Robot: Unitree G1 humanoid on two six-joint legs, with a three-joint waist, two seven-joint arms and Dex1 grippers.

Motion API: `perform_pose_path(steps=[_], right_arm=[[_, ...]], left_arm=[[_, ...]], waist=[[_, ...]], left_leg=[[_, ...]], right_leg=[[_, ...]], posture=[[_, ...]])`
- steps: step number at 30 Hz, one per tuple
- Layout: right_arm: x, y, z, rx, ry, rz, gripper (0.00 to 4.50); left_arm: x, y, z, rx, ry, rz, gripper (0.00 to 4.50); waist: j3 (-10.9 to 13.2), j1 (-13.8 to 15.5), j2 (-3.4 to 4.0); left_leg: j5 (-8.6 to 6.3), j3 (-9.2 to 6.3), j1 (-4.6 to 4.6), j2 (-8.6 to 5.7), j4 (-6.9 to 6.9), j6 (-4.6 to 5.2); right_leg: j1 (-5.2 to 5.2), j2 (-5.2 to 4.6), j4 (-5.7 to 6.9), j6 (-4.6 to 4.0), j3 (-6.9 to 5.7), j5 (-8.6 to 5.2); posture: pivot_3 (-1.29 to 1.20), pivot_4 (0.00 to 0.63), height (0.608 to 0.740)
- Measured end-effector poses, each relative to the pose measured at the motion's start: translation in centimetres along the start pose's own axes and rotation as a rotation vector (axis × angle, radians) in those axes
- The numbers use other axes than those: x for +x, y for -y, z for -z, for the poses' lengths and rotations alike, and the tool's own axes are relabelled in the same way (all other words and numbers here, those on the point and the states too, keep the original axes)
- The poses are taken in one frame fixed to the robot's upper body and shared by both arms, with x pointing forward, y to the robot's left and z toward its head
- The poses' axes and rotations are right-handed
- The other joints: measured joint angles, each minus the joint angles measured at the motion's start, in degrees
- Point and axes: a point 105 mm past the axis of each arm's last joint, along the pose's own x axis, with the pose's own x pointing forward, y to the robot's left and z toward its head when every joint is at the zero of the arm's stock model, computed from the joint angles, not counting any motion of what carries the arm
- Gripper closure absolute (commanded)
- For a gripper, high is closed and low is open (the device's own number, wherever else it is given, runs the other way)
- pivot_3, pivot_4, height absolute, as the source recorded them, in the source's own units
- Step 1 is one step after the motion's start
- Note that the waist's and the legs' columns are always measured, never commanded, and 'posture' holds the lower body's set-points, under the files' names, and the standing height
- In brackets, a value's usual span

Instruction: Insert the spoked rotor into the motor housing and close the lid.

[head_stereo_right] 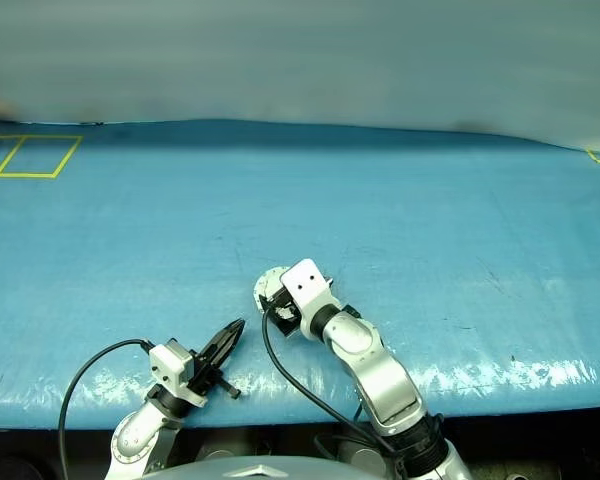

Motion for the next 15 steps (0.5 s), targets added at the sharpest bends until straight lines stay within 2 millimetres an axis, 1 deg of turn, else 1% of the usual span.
perform_pose_path(steps=[2,15], right_arm=[[-0.16,-0.12,0.17,-0.002,0.005,-0.008,1.47],[-0.34,-0.03,0.30,-0.033,0.004,-0.020,1.47]], left_arm=[[0.06,-0.02,-0.04,0.001,0.002,0.001,4.50],[0.27,-0.13,-0.17,0.006,0.006,0.004,4.50]], waist=[[0.00,-0.01,0.00],[-0.01,0.01,-0.01]], left_leg=[[0.00,0.00,0.01,0.00,0.00,0.00],[0.00,0.00,0.01,0.00,-0.01,0.00]], right_leg=[[0.01,0.00,0.00,0.00,0.00,0.00],[0.01,0.00,0.00,0.00,0.00,0.00]], posture=[[0.00,0.150,0.740],[0.00,0.150,0.740]])
